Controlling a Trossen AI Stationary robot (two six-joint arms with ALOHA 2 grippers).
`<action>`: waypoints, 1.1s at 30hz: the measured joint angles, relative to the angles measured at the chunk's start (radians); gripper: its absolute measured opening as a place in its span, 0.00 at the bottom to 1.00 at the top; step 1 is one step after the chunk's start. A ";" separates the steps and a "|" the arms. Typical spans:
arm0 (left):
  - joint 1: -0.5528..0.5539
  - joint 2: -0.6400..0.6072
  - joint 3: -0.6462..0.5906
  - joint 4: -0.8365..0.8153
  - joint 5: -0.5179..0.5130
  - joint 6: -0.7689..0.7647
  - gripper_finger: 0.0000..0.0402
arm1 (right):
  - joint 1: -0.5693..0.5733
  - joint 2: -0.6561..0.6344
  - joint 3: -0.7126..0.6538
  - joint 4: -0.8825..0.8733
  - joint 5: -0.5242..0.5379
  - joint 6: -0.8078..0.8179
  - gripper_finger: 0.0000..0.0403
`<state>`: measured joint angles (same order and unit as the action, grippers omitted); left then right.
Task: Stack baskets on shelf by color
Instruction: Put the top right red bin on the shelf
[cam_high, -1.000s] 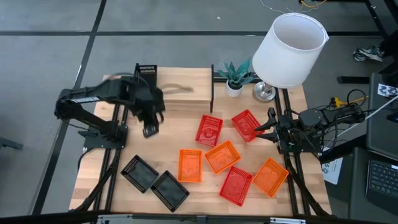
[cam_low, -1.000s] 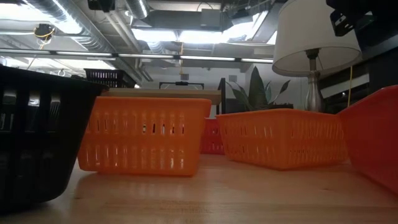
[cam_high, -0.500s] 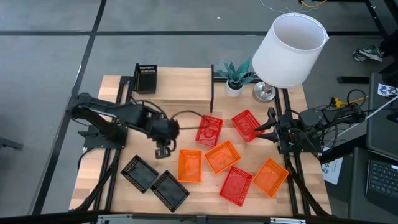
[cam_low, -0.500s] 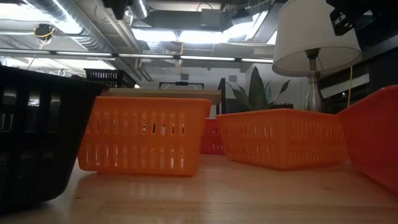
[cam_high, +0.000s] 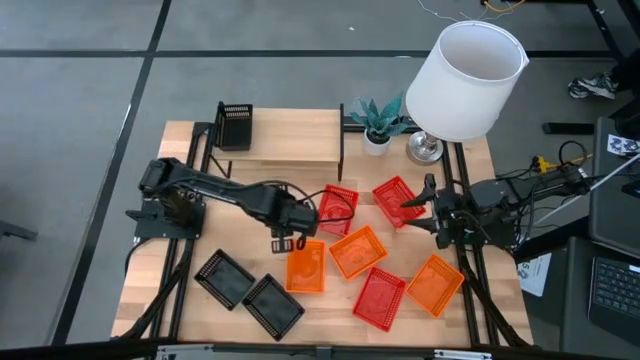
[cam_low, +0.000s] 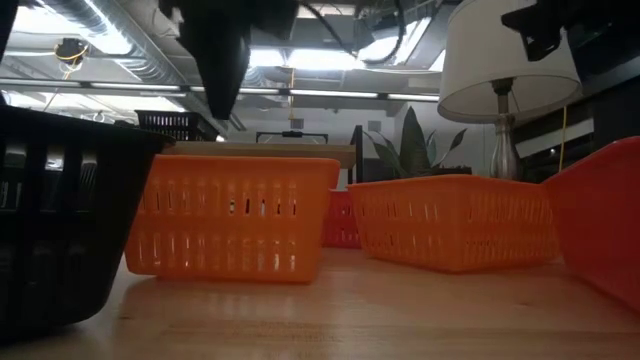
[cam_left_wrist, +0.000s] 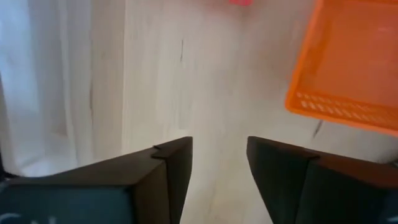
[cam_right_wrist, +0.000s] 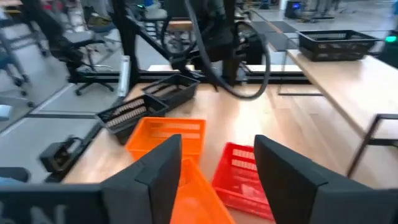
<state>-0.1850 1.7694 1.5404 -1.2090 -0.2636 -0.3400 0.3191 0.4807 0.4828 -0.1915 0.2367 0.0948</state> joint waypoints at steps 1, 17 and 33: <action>0.000 0.002 0.000 -0.006 0.000 -0.009 0.37 | 0.000 0.006 0.000 0.000 0.020 0.001 0.52; -0.155 -0.160 0.000 -0.142 -0.036 -0.183 0.36 | -0.009 0.309 0.145 -0.418 0.008 0.359 0.49; -0.181 -0.167 0.000 -0.169 -0.353 -0.182 0.36 | -0.010 0.744 0.380 -0.883 -0.029 0.021 0.49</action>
<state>-0.3665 1.6028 1.5402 -1.3779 -0.6167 -0.5220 0.3096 1.2250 0.8623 -1.0744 0.2079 0.1156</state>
